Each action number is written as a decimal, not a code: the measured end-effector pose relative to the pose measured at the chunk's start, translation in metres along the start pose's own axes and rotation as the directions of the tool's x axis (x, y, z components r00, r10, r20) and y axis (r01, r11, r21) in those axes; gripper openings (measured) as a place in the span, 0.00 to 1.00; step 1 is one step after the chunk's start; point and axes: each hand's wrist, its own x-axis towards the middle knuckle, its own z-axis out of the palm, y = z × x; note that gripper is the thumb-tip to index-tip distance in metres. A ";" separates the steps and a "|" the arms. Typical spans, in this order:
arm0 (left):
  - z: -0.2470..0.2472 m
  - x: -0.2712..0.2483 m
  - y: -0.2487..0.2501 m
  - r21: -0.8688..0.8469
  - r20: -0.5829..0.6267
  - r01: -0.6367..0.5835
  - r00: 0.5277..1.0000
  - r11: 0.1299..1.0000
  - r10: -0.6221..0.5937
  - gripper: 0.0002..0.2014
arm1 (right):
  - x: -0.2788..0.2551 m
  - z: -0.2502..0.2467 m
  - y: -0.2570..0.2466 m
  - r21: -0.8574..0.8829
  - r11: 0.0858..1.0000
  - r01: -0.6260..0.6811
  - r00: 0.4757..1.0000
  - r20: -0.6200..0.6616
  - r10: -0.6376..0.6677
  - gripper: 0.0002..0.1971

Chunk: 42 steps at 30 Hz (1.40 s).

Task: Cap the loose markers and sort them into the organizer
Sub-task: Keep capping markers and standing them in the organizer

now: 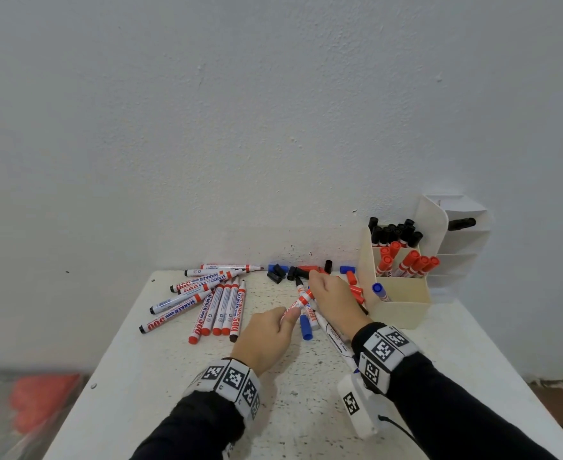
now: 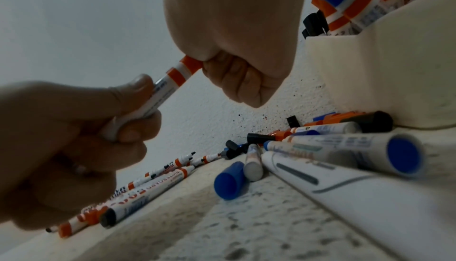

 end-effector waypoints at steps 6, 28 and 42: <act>0.000 -0.002 0.004 -0.188 0.052 -0.008 0.998 0.982 0.018 0.24 | 0.000 -0.001 -0.009 0.016 0.998 0.065 0.997 0.035 -0.065 0.21; -0.004 -0.001 -0.004 0.534 -0.166 0.378 0.924 0.756 -0.344 0.22 | -0.002 -0.122 -0.048 -0.396 0.899 0.189 0.710 -0.577 -0.404 0.11; -0.004 0.001 -0.009 0.441 -0.175 0.359 0.933 0.823 -0.313 0.18 | 0.008 -0.126 0.006 -0.584 0.807 -0.090 0.891 -0.408 -0.196 0.12</act>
